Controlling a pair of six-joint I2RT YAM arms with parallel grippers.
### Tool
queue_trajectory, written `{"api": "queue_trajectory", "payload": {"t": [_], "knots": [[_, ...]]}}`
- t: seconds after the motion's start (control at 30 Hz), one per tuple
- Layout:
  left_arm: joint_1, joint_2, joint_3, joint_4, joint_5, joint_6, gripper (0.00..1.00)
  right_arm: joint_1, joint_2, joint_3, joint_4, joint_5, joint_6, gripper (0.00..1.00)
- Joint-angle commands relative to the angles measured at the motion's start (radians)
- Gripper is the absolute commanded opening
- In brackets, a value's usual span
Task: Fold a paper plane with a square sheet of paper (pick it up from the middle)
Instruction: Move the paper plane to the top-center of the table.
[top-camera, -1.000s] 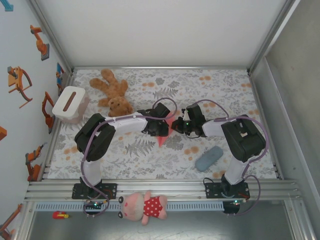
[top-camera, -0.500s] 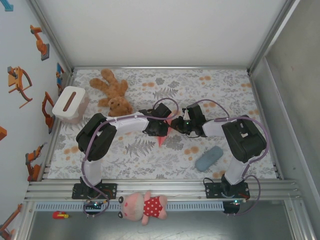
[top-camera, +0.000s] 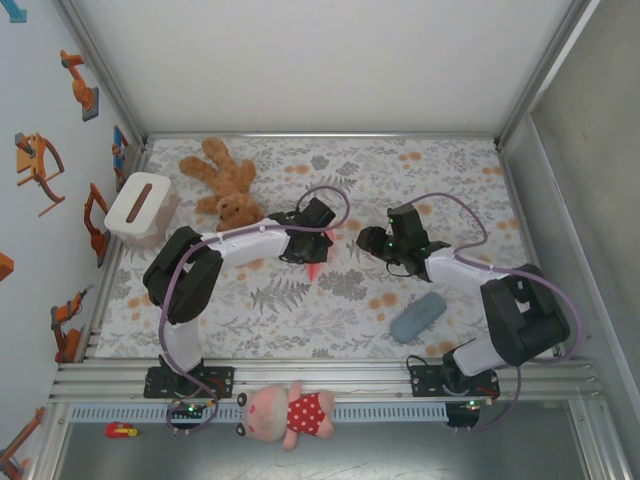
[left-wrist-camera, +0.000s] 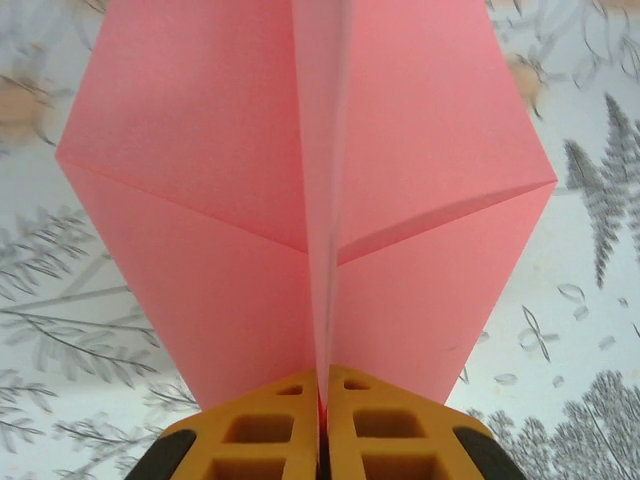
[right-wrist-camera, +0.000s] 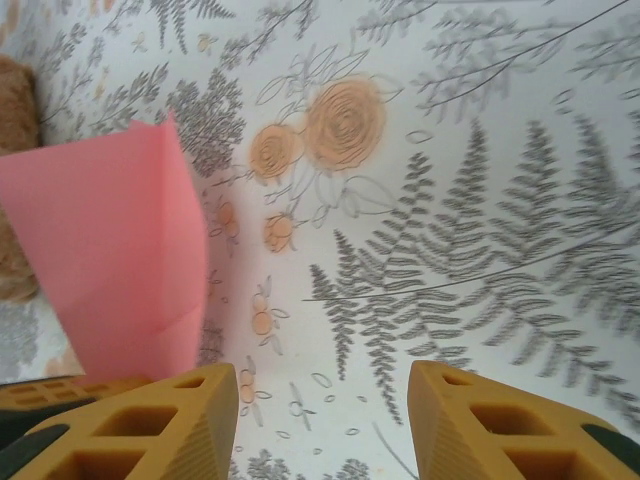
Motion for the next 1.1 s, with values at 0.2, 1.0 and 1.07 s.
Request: {"api": "queue_trajectory", "payload": {"t": [0.2,1.0,1.07], "knots": [[0.068,0.181,0.253,-0.102,-0.033,-0.006,0.08,-0.007,-0.053,0.003,-0.121,0.140,-0.061,0.47],[0.099,0.358,0.459,-0.151,-0.080,0.054,0.34,-0.025,-0.038,0.002,-0.117,0.094,-0.072,0.46],[0.098,0.372,0.469,-0.161,-0.078,0.054,0.36,-0.026,-0.036,0.002,-0.114,0.091,-0.070,0.46]]}}
